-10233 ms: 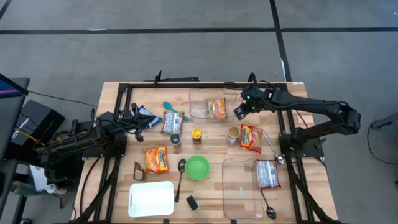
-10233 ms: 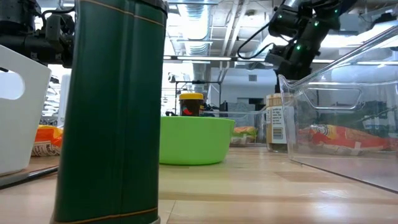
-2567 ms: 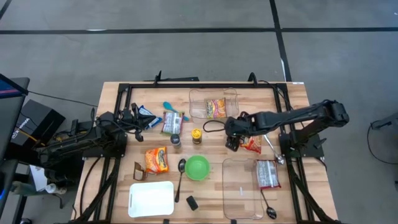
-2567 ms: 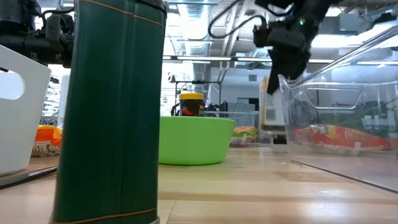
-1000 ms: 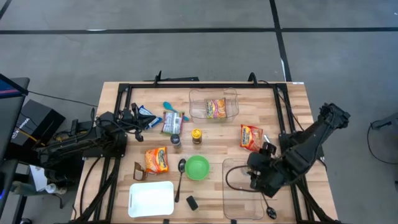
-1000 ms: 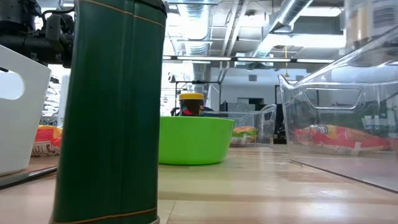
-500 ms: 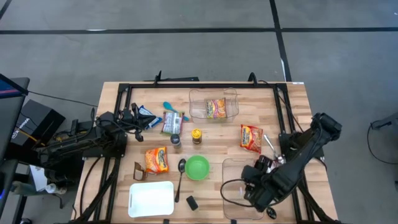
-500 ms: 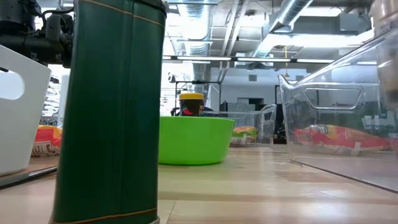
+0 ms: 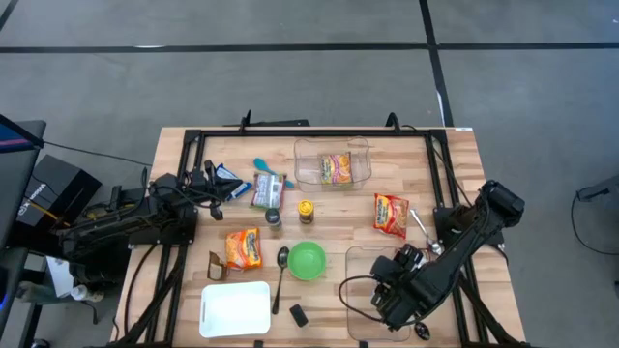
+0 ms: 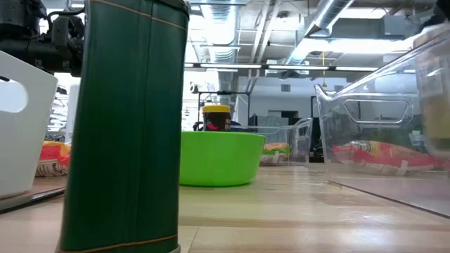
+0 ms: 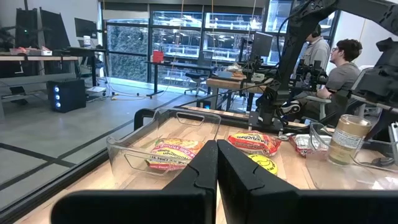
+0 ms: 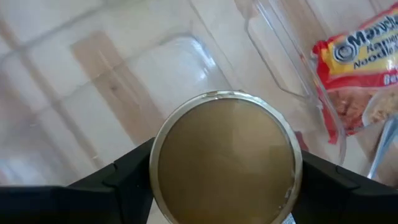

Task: Pick & Place Food Item
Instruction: Put the gold seasoning into the bottom transparent bin

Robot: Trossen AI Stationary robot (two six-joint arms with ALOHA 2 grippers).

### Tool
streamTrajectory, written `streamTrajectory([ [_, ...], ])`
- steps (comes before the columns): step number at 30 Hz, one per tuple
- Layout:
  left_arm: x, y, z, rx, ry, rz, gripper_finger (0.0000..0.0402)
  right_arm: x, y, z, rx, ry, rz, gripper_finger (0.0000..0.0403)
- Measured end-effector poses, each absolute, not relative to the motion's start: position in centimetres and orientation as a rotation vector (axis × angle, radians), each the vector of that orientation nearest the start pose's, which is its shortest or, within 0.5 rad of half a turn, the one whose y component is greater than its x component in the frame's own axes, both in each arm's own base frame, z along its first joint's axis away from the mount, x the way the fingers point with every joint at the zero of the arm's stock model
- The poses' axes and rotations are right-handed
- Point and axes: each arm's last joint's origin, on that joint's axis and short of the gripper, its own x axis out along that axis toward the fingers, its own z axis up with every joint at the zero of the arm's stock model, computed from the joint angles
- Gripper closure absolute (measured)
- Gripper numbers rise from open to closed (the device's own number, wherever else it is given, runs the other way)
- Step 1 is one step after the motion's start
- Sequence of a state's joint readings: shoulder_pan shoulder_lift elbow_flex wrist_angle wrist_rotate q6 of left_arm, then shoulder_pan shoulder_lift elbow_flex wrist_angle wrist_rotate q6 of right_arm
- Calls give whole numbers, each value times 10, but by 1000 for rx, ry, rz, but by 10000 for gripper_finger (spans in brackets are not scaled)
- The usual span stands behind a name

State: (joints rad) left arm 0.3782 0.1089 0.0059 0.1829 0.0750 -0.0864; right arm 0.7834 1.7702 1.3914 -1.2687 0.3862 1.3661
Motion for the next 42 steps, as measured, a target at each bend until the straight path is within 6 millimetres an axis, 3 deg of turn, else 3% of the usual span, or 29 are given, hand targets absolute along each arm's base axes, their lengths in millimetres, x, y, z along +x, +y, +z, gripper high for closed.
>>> streamTrajectory([
  [17, 97, 36, 174, -68, -92, 299, 401, 231, 201, 214, 451, 1134, -850, 122],
  [42, 97, 36, 175, -68, -92, 299, 401, 240, 195, 209, 509, 1137, -847, 112],
])
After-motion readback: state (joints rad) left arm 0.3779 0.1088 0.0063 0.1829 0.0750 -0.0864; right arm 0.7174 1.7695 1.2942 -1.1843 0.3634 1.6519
